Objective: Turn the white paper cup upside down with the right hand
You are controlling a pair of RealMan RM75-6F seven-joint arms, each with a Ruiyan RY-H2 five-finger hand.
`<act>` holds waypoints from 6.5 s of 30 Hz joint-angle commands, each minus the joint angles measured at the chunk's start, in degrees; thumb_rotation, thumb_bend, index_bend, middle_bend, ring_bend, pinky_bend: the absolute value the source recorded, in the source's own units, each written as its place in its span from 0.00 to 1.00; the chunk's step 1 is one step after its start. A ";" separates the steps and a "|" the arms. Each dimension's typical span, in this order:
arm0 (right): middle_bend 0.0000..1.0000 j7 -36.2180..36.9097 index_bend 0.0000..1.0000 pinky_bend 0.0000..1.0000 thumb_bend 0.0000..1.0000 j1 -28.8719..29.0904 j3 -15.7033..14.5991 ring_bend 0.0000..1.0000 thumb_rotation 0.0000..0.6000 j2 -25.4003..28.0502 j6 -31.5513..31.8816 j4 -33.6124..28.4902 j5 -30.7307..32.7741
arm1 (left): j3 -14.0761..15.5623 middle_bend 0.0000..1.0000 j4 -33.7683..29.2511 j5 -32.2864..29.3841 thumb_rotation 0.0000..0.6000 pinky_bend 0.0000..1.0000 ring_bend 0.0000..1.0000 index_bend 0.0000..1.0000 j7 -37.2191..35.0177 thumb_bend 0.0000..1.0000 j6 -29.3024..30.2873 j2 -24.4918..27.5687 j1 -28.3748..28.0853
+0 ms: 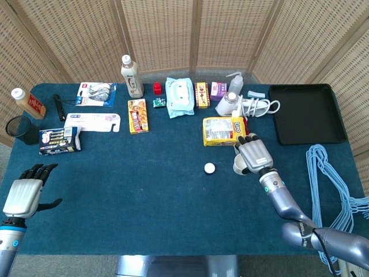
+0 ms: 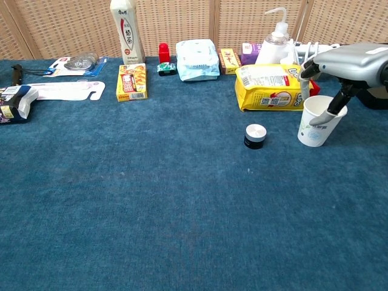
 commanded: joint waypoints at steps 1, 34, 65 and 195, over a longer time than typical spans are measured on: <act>0.21 0.39 0.45 0.15 0.20 -0.04 -0.07 0.24 0.77 -0.07 -0.04 0.37 -0.21 | 0.05 0.25 0.05 0.04 0.72 0.23 0.15 0.14 0.08 0.14 -0.12 -0.09 -0.10; 0.24 31.75 0.51 0.14 0.20 -5.45 4.02 0.26 0.77 6.09 -7.53 -10.38 -1.16 | 0.23 0.25 -0.16 0.17 0.71 0.23 0.15 0.14 -0.39 0.14 0.14 0.44 -0.27; 0.18 34.64 0.29 0.03 0.20 -9.52 0.65 0.20 0.76 8.11 -3.47 -7.85 -11.72 | 0.10 0.25 -3.70 1.92 0.71 0.23 0.15 0.14 1.16 0.14 1.36 1.87 -0.66; 0.24 49.66 0.46 0.02 0.20 -5.58 14.80 0.23 0.91 -13.47 -4.10 -2.08 6.31 | 0.63 0.25 -3.59 2.58 0.71 0.22 0.15 0.14 -1.19 0.14 2.55 3.84 1.08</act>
